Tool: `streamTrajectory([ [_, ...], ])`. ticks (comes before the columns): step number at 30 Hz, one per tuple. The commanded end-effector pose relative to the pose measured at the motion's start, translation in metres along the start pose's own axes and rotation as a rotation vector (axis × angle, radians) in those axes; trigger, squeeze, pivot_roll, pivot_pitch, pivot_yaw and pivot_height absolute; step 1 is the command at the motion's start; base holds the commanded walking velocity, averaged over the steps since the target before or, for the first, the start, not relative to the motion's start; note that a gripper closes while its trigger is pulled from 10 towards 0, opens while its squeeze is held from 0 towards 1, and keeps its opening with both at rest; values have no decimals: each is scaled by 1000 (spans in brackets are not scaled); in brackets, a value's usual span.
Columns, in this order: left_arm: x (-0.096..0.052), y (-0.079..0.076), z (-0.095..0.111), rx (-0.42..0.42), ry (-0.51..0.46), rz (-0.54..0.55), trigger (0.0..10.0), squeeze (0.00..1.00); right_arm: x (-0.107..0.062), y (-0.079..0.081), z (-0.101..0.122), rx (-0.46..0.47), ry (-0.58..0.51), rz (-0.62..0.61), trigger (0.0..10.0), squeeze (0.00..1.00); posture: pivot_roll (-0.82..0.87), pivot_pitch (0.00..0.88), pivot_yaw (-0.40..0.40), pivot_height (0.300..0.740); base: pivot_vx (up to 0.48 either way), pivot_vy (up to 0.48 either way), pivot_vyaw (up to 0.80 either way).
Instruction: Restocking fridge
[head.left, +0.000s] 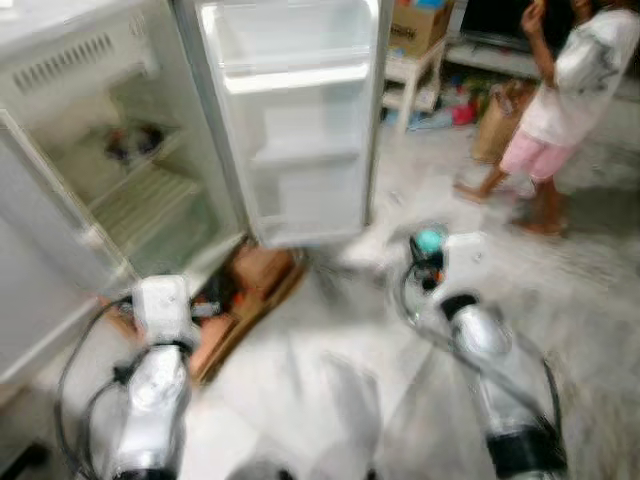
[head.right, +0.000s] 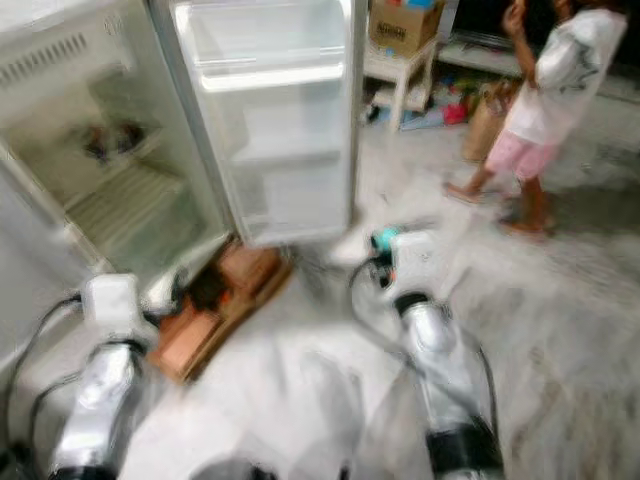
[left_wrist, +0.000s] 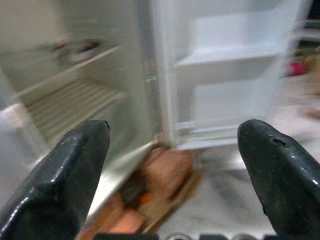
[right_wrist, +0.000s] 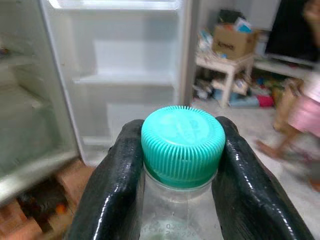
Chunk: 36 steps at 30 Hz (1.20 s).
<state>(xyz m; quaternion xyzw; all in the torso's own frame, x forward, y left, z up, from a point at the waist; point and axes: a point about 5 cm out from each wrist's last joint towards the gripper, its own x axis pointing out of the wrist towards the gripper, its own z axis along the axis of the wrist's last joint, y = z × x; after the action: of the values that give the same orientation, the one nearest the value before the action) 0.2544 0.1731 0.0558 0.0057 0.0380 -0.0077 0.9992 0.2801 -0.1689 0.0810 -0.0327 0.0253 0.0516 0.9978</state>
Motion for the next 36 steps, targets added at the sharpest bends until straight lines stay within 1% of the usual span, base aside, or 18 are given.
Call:
streamTrajectory([
  [1, 1, 5, 3, 28, -15, -14, 10000, 0, 4, 1, 12, 1, -52, -8, 10000, 0, -33, 0, 10, 740, 356, 319, 0],
  [6, 1, -1, 4, 35, -12, -50, 10000, 0, 0, 2, 10, -12, -52, -11, 10000, 0, -34, 0, 17, 740, 455, 0, 0],
  [10, 0, -1, 4, 39, -13, -48, 10000, 0, 1, -1, 11, -3, -61, -41, 10000, 0, -29, 0, 17, 740, 480, 0, 0],
  [20, 1, -4, 3, 46, -8, -58, 10000, 0, 2, -4, 12, -20, -69, -52, 10000, 0, -35, 0, 17, 740, 480, 0, 0],
  [36, 3, -7, 2, 56, -2, -67, 10000, 0, 3, -1, 13, -22, -76, -50, 10000, 0, -38, 0, 22, 740, 480, 0, 0],
])
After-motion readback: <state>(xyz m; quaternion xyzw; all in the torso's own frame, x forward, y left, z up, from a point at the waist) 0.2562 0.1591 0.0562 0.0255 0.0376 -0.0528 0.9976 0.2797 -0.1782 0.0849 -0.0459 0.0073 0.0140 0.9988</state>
